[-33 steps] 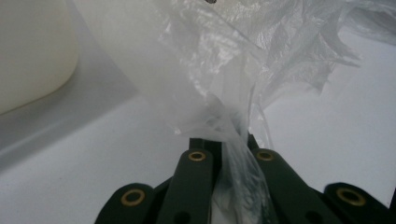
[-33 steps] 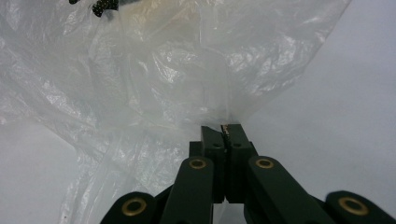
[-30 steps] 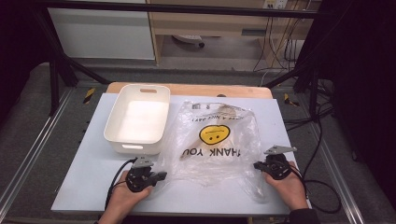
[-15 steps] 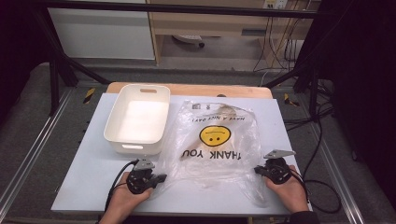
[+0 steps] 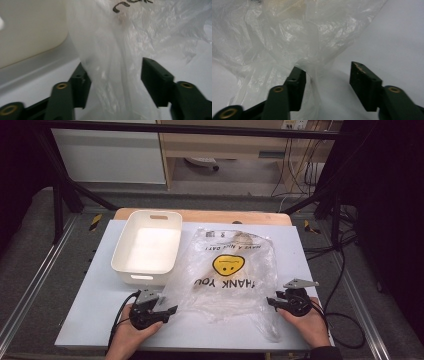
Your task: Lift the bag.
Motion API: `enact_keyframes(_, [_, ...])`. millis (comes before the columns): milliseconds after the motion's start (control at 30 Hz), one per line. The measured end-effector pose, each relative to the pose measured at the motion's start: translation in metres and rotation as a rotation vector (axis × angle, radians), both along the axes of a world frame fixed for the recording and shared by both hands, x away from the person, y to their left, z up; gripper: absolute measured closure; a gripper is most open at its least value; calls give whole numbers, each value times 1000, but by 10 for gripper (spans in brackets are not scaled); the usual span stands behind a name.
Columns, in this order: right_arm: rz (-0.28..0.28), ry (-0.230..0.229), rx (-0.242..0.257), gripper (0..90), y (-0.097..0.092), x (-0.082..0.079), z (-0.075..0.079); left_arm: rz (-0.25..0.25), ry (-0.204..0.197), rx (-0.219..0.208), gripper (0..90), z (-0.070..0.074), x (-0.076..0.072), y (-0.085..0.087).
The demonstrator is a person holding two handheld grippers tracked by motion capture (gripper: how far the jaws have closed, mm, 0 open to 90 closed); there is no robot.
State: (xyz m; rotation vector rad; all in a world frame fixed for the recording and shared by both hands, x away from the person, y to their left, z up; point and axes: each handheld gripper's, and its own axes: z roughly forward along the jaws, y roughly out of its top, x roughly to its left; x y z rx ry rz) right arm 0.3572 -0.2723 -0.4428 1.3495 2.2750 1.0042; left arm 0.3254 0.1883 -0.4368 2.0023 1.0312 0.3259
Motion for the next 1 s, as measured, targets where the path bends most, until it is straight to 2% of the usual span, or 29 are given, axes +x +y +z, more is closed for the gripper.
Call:
enact_keyframes(133, [-18,-35,8,281,1,0,2,35,-24,-20,239,5,-5,5])
enact_keyframes(200, [-27,-49,14,198,2,0,3,45,-31,-34,202,8,-8,8])
enact_keyframes(267, [-28,-61,24,125,3,1,4,53,-57,-25,175,11,-11,13])
enact_keyframes(333, [-28,-95,31,73,4,1,7,67,-82,-34,154,16,-14,18])
enact_keyframes(433, [-41,-128,57,46,6,0,12,85,-92,-49,121,20,-17,25])
enact_keyframes(533, [-28,-155,79,39,6,0,16,108,-100,-63,105,23,-19,31])
enact_keyframes(633, [-22,-175,83,35,6,0,18,123,-112,-66,89,28,-18,37])
enact_keyframes(767, [-37,-202,104,34,6,-1,21,160,-146,-85,87,34,-18,47])
enact_keyframes(867, [-54,-240,107,39,4,-1,22,189,-171,-104,93,39,-17,54])
enact_keyframes(1000, [-77,-269,128,40,1,-1,25,205,-190,-124,85,43,-16,65])
